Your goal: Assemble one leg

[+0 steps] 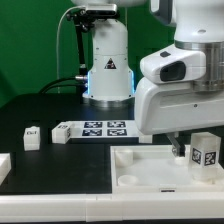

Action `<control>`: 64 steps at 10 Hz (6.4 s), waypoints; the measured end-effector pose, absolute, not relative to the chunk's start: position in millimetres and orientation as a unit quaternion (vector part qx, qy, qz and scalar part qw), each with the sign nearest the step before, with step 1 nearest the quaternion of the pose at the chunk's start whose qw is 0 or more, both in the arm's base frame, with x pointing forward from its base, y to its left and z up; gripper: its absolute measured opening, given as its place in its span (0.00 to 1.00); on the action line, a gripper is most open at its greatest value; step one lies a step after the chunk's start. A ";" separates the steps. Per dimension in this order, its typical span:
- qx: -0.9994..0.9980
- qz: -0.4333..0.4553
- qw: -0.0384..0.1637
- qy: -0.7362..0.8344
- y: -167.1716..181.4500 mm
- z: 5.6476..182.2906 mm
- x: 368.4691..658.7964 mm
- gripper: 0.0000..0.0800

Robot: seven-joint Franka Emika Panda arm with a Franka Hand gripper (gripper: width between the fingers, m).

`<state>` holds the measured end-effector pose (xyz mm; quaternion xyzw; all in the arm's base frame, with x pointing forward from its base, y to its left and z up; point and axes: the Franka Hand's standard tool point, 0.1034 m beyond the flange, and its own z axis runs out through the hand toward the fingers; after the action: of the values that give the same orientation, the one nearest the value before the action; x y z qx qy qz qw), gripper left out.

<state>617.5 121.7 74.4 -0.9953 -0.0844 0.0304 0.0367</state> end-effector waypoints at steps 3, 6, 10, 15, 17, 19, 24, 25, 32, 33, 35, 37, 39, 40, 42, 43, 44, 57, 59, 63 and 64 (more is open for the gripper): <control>-0.983 0.027 0.036 -0.175 119.1 74.2 617.9 0.81; -0.984 0.027 0.036 -0.175 118.8 74.2 617.9 0.36; -0.995 0.030 0.036 -0.091 119.0 74.1 617.9 0.36; -0.967 0.038 0.024 0.251 120.1 73.7 618.2 0.36; -0.927 0.040 0.019 0.373 120.5 73.5 618.0 0.36; -0.872 0.041 0.013 0.488 120.5 72.7 618.0 0.36; -0.861 0.041 0.012 0.507 122.7 72.7 617.6 0.69; -0.867 0.041 0.013 0.497 124.5 72.7 617.3 0.79; -0.995 0.033 0.026 0.094 124.2 71.5 615.7 0.81; -0.999 0.032 0.028 0.027 123.7 71.5 615.8 0.81; -0.996 0.029 0.030 -0.074 123.3 71.5 615.8 0.81; -0.984 0.026 0.029 -0.175 121.4 71.4 616.1 0.81; -0.984 0.026 0.029 -0.176 121.2 71.4 616.2 0.65; -0.986 0.026 0.029 -0.165 121.3 71.4 616.2 0.49; -0.987 0.026 0.028 -0.154 121.0 71.4 616.2 0.36; -0.988 0.026 0.028 -0.152 121.0 71.4 616.2 0.36; -0.995 0.028 0.028 -0.088 121.2 71.4 616.2 0.36; -0.812 0.036 0.002 0.582 122.4 70.5 615.7 0.36; -0.814 0.037 0.003 0.579 122.8 70.5 615.7 0.37; -0.897 0.035 0.008 0.440 125.0 70.8 615.3 0.81; -0.926 0.035 0.011 0.375 123.9 70.6 615.4 0.81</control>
Offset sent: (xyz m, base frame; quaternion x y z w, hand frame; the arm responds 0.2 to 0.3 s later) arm 0.0000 0.0000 0.0000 0.0000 0.0000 0.0000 1.0000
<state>615.4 123.9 70.6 -0.9263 0.3750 0.0349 0.0107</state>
